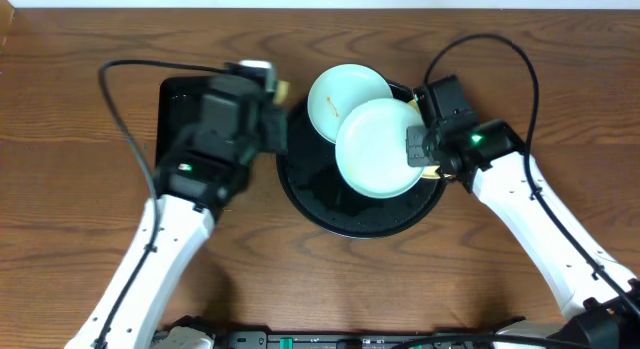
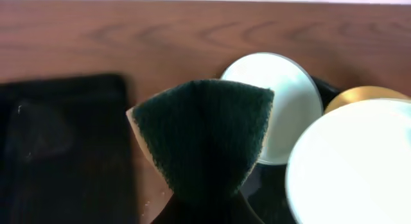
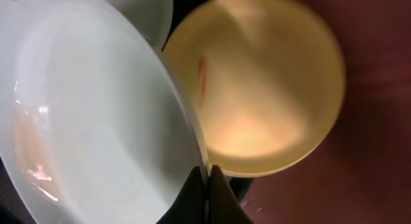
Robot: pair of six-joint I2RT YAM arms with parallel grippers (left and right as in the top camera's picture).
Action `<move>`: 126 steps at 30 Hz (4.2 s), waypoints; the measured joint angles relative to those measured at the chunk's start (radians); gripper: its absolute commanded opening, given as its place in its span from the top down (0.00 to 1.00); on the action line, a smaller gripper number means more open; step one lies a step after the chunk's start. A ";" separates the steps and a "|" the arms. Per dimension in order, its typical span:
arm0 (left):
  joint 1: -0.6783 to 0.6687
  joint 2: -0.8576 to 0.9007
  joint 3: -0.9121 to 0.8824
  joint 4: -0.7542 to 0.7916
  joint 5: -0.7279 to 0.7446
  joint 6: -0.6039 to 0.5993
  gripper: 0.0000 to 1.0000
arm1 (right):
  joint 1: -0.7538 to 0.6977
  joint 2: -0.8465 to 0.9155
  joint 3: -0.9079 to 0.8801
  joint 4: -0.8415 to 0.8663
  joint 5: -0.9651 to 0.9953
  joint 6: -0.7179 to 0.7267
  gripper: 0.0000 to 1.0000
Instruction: Clean dirty plates on tray and stack at the side
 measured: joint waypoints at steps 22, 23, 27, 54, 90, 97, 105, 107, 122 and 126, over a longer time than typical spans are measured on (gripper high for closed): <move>0.368 0.213 0.000 -0.072 0.589 -0.011 0.92 | 0.412 0.000 0.016 0.064 0.748 -0.206 0.99; 0.373 0.219 0.000 -0.072 0.604 -0.011 0.92 | 0.428 0.000 0.016 0.066 0.792 -0.206 0.99; 0.385 0.223 0.000 -0.072 0.643 -0.014 0.92 | 0.492 0.000 0.016 0.093 0.959 -0.205 0.99; 0.386 0.223 0.000 -0.122 0.671 -0.023 0.92 | -0.322 -0.002 0.096 0.118 -0.034 -0.124 0.99; 0.386 0.223 0.000 -0.125 0.657 -0.023 0.92 | -0.884 0.490 0.184 0.175 -0.406 -0.254 0.34; 0.386 0.223 0.000 -0.125 0.633 -0.023 0.92 | -0.871 0.463 0.447 -0.236 -0.634 -0.431 0.35; 0.386 0.223 0.000 -0.143 0.558 -0.022 0.92 | -0.715 0.433 0.464 -0.310 -0.673 -0.526 0.46; 0.386 0.223 0.000 -0.150 0.546 -0.022 0.92 | -0.652 0.433 0.444 -0.291 -0.631 -0.536 0.46; 0.386 0.223 0.000 -0.182 0.521 0.009 0.92 | -0.416 0.433 0.364 -0.154 -0.234 -0.514 0.51; 0.386 0.223 0.000 -0.201 0.485 0.013 0.92 | -0.422 0.433 0.363 -0.163 -0.217 -0.512 0.55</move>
